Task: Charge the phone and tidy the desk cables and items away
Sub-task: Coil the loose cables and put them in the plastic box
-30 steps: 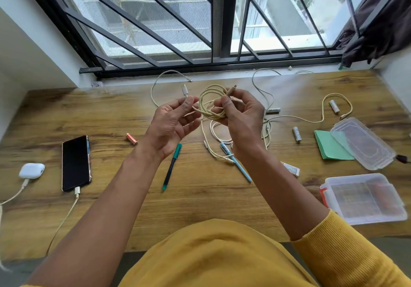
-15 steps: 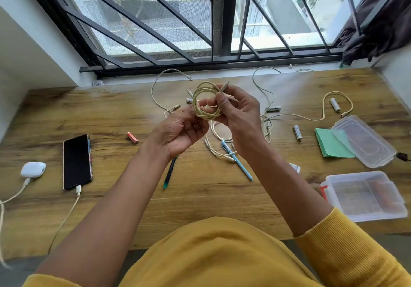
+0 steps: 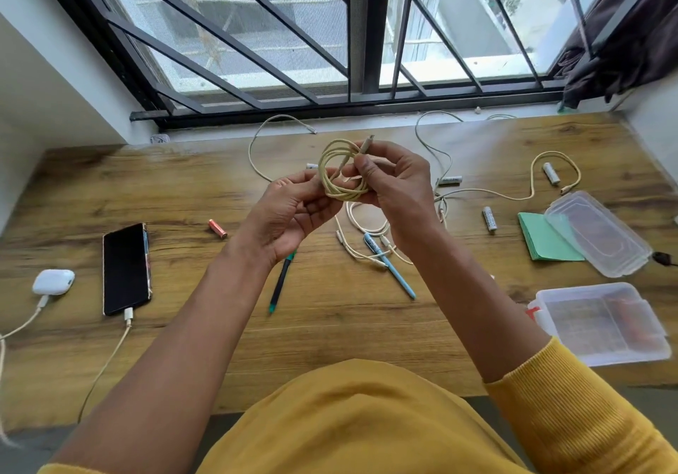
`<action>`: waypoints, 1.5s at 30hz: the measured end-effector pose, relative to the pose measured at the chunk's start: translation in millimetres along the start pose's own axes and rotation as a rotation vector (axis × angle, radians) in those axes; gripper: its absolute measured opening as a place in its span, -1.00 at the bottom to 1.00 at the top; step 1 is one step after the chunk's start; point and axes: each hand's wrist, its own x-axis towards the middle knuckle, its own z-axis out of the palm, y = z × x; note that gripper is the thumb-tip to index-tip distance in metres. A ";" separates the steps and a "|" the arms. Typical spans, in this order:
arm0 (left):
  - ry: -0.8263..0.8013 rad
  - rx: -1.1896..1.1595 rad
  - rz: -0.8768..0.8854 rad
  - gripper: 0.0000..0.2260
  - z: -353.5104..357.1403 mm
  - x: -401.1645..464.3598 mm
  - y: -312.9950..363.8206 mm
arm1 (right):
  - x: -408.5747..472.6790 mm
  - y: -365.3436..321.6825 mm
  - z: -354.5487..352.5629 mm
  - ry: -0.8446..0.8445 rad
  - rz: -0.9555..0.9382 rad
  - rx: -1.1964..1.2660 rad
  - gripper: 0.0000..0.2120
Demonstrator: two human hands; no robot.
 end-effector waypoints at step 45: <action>0.231 0.594 0.647 -0.67 11.5 12.5 -21.2 | -3.0 9.8 -9.1 -0.021 0.095 -0.010 -0.73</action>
